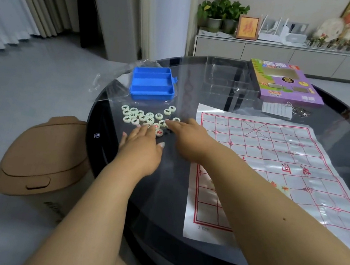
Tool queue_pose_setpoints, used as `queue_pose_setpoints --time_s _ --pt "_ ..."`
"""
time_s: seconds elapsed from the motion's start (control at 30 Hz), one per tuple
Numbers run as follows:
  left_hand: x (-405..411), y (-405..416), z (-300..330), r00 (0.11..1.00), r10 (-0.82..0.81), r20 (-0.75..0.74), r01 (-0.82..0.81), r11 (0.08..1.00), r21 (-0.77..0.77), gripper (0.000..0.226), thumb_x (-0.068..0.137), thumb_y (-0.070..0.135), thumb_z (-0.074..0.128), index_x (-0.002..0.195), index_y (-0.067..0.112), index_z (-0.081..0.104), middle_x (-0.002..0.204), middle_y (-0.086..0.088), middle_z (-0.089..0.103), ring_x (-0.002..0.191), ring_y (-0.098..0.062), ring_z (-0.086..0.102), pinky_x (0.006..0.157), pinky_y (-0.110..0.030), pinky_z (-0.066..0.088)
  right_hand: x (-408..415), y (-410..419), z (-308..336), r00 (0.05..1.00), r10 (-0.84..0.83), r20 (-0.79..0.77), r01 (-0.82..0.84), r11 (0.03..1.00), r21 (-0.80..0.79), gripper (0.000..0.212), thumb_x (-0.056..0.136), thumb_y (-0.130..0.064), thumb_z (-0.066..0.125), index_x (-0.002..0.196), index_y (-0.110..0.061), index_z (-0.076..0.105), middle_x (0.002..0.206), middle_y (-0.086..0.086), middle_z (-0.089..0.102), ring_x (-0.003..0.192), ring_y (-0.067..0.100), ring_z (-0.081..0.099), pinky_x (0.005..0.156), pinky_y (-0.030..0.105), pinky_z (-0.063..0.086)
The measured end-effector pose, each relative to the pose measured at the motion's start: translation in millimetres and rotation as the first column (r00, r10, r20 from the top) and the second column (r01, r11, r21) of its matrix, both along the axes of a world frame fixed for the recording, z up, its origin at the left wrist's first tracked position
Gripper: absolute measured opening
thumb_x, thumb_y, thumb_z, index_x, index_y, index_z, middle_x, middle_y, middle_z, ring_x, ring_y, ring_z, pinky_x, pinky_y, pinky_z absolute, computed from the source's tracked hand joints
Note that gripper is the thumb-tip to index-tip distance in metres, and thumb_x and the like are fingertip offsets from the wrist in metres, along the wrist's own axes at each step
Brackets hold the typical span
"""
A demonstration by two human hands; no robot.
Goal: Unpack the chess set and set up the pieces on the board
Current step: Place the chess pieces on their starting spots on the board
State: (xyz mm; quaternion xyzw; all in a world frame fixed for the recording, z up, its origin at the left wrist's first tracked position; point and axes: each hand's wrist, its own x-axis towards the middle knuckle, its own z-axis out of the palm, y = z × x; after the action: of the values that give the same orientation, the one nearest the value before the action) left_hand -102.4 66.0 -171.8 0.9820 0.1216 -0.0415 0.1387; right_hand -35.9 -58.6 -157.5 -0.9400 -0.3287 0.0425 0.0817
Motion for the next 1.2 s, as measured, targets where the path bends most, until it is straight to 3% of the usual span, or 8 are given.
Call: queue_pose_setpoints --time_s 0.17,0.53,0.73,0.83,0.97,1.07,1.2 --pt "1 0 5 0.999 -0.003 0.048 0.005 0.999 -0.052 0.059 0.098 0.023 0.036 0.153 0.019 0.013 0.161 -0.001 0.003 0.146 -0.023 0.005 0.118 -0.044 0.016 -5 1 -6 0.998 0.042 0.049 -0.041 0.999 -0.021 0.062 0.089 -0.014 0.044 0.147 -0.027 0.027 0.147 0.001 0.035 0.125 0.026 0.034 0.100 0.036 0.035" --pt "-1 0 7 1.000 0.006 0.007 -0.006 0.999 -0.043 0.058 0.096 0.027 0.031 0.150 0.039 0.017 0.161 0.000 -0.010 0.147 -0.023 -0.008 0.118 -0.045 0.002 -18 -7 -9 0.998 0.059 0.034 -0.057 0.998 -0.041 0.060 0.092 -0.014 0.041 0.148 -0.027 0.027 0.151 0.005 0.028 0.130 0.025 0.031 0.109 0.036 0.031" --pt "-29 2 17 0.993 -0.040 -0.110 0.030 0.996 -0.089 0.058 0.097 0.026 0.032 0.151 0.039 0.015 0.160 0.001 -0.014 0.147 -0.023 -0.009 0.120 -0.042 0.005 -31 -13 -6 0.997 0.057 0.045 -0.057 0.998 0.002 0.053 0.091 -0.013 0.043 0.144 -0.023 0.038 0.132 0.005 0.042 0.118 0.025 0.038 0.101 0.036 0.037" --pt "-37 8 19 0.993 -0.077 -0.094 0.061 0.985 -0.162 0.055 0.098 0.024 0.037 0.150 0.035 0.023 0.161 0.002 -0.006 0.148 -0.021 -0.004 0.118 -0.036 0.008 -40 -16 -3 0.997 0.073 0.036 -0.074 0.997 0.035 0.050 0.091 -0.012 0.046 0.141 -0.021 0.043 0.128 0.006 0.043 0.118 0.024 0.039 0.098 0.032 0.038" --pt "-39 25 20 0.994 -0.030 0.110 0.053 0.974 -0.218 0.053 0.094 0.023 0.057 0.144 0.020 0.042 0.156 -0.001 0.026 0.136 -0.017 0.036 0.107 -0.019 0.022 -43 -17 -1 0.999 0.016 -0.031 -0.011 0.985 0.170 0.048 0.087 -0.011 0.055 0.134 -0.020 0.052 0.128 0.005 0.047 0.118 0.024 0.045 0.098 0.033 0.042" --pt "-35 33 16 0.978 0.068 0.197 -0.032 0.983 -0.180 0.056 0.085 0.028 0.070 0.137 0.015 0.052 0.138 -0.005 0.047 0.122 -0.021 0.047 0.100 -0.024 0.034 -38 -15 1 0.998 -0.041 -0.044 0.050 0.974 0.223 0.045 0.084 -0.018 0.063 0.129 -0.017 0.056 0.123 0.007 0.053 0.111 0.025 0.053 0.092 0.035 0.047" --pt "-22 27 6 0.963 0.073 0.260 -0.003 0.965 -0.260 0.050 0.076 0.026 0.079 0.122 0.012 0.063 0.109 0.000 0.051 0.093 -0.016 0.054 0.082 -0.023 0.039 -31 -5 -1 0.997 -0.059 -0.059 0.071 0.970 0.233 0.044 0.081 -0.022 0.068 0.124 -0.018 0.061 0.122 0.008 0.053 0.109 0.025 0.053 0.092 0.035 0.046"
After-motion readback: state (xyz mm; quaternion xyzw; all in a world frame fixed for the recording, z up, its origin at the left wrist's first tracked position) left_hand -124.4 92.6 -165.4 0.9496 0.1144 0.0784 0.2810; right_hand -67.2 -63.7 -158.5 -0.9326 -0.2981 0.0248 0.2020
